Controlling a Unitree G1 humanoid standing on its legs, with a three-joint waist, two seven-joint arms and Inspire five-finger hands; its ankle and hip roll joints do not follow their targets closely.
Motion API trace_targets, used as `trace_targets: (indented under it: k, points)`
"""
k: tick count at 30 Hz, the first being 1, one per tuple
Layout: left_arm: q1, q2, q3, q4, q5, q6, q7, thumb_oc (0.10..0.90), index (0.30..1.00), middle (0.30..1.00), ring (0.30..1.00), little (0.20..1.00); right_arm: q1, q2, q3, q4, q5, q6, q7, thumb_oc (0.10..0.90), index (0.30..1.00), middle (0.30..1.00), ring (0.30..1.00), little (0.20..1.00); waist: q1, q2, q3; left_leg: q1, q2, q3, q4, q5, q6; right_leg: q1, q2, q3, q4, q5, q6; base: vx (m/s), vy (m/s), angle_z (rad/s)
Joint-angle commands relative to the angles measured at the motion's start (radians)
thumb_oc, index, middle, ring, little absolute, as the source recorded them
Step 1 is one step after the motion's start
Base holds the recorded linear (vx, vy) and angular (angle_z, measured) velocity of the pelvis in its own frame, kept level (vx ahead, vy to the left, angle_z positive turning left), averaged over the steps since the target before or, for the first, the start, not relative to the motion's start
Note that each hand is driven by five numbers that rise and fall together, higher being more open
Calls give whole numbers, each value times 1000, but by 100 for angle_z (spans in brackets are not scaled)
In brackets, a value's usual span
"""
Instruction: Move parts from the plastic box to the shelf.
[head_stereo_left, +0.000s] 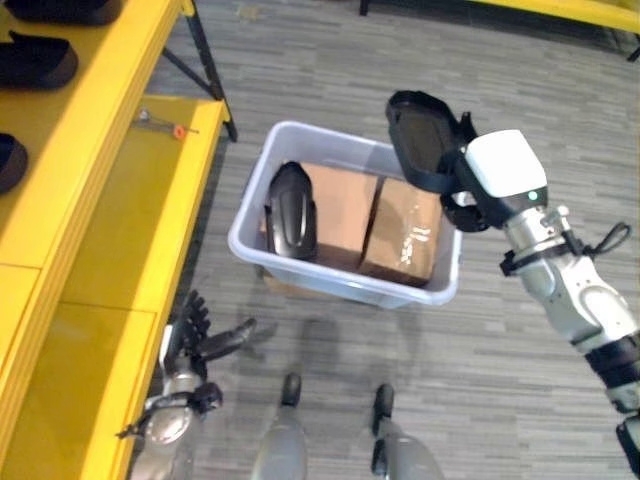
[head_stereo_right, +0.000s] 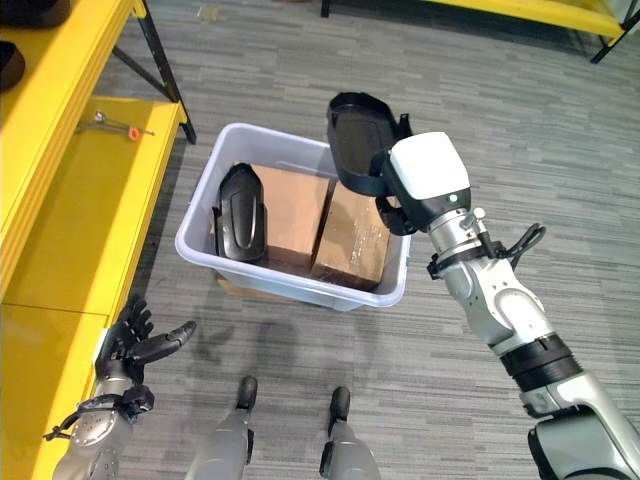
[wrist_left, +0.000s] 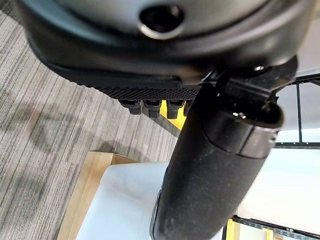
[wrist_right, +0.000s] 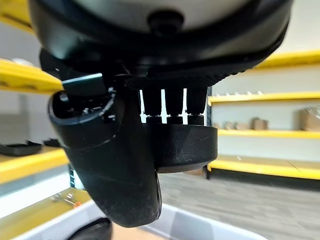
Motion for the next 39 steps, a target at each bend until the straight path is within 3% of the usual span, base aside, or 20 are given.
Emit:
trace_targets:
  k: [1, 6, 11, 14, 15, 17, 18, 19, 20, 22, 23, 25, 29, 35, 39]
  points:
    - [60, 15, -32, 4, 38, -57, -19, 900, 1000, 1000, 1000, 1000, -17, -20, -56, -31, -22, -8, -59, 400, 300, 300, 300, 300, 4, 0, -266, 106, 35, -33, -80, -58, 28, -22, -28, -2, 131, -151, 57, 3, -40, -10]
    - [77, 4, -23, -4, 36, -53, -22, 900, 1000, 1000, 1000, 1000, -15, -3, -54, -106, -28, -32, -45, 400, 300, 300, 300, 300, 4, 10, -290, 125, 67, -47, -88, -39, 8, 0, -1, -17, 157, -190, 40, -2, -106, -3]
    - [78, -23, -21, -22, 12, -63, 2, 900, 1000, 1000, 1000, 1000, -85, 67, -22, -133, 21, -46, -69, 400, 300, 300, 300, 300, 18, 21, -286, 108, 110, -68, -74, -5, -20, 1, 44, -48, 206, -244, 7, -65, -184, 10]
    - [68, -28, -27, -44, -9, -71, 16, 900, 1000, 1000, 1000, 1000, -172, 68, 4, -131, 30, -44, -96, 400, 300, 300, 300, 300, 39, 33, -263, 75, 139, -95, -77, 35, -46, -12, 69, -92, 228, -276, -12, -138, -210, 25]
    - [58, -16, -45, -68, -5, -76, 18, 900, 1000, 1000, 1000, 1000, -211, 58, 8, -139, 40, -43, -114, 400, 300, 300, 300, 300, 64, 43, -237, 35, 142, -116, -93, 88, -62, -23, 72, -132, 235, -284, -24, -201, -135, 44]
    - [11, 1, -74, -80, 20, -77, 30, 900, 1000, 1000, 1000, 1000, -211, 37, -22, -156, 38, -38, -143, 400, 300, 300, 300, 300, 53, 55, -212, -43, 130, -54, -99, 154, -57, -38, 41, -214, 245, -294, -33, -283, -104, 122]
    - [-24, 9, -101, -79, 28, -78, 23, 900, 1000, 1000, 1000, 1000, -205, 23, -31, -166, 23, -27, -152, 400, 300, 300, 300, 300, 41, 54, -199, -53, 120, 28, -73, 137, -35, -51, 20, -242, 261, -287, -32, -328, -34, 196]
    - [-50, 9, -126, -84, 35, -79, 13, 900, 1000, 1000, 1000, 1000, -161, 23, -64, -194, 9, -23, -170, 400, 300, 300, 300, 300, 19, 50, -190, -48, 147, 153, 4, 92, -14, -59, -14, -288, 264, -274, -35, -271, -29, 211]
    - [-54, 6, -136, -91, 37, -79, 4, 900, 1000, 1000, 1000, 1000, -141, 23, -72, -202, 4, -21, -171, 400, 300, 300, 300, 300, 15, 45, -191, -37, 158, 177, 49, 62, -13, -60, -26, -303, 262, -272, -38, -149, -1, 174]
    - [-51, -7, -135, -105, 35, -79, -9, 900, 1000, 1000, 1000, 1000, -75, 37, -105, -233, 10, -28, -175, 400, 300, 300, 300, 300, 11, 43, -198, 12, 162, 161, 121, -43, -24, -40, -46, -319, 266, -288, -32, -1, 80, 145]
    - [-53, -9, -138, -101, 39, -77, -11, 900, 1000, 1000, 1000, 1000, -43, 41, -126, -249, 18, -32, -172, 400, 300, 300, 300, 300, 3, 47, -204, 36, 156, 168, 98, -72, -23, -31, -57, -333, 268, -282, -24, 5, 171, 79]
    - [-39, -21, -141, -96, 61, -72, -14, 900, 1000, 1000, 1000, 1000, 29, 49, -176, -283, 23, -36, -153, 400, 300, 300, 300, 300, -13, 58, -234, 69, 127, 182, 24, -71, -12, 1, -81, -360, 262, -258, 2, 113, 307, 69]
    - [-14, 2, -106, -129, 92, -80, -17, 900, 1000, 1000, 1000, 1000, 61, 67, -206, -312, 21, -45, -135, 400, 300, 300, 300, 300, 12, 43, -264, 75, 76, 167, 7, -91, 12, 48, -125, -380, 219, -210, 34, 114, 283, 46]
    - [24, 11, -57, -153, 106, -83, -15, 900, 1000, 1000, 1000, 1000, 15, 104, -172, -312, -4, -43, -108, 400, 300, 300, 300, 300, 77, 13, -275, 56, 12, 118, 38, -135, 42, 93, -168, -401, 162, -148, 71, 52, 158, 39]
    - [34, 11, -39, -161, 109, -84, -8, 900, 1000, 1000, 1000, 1000, -19, 125, -146, -303, -16, -40, -104, 400, 300, 300, 300, 300, 95, 4, -275, 47, -11, 111, 50, -153, 57, 99, -182, -395, 137, -117, 87, 24, 138, 14]
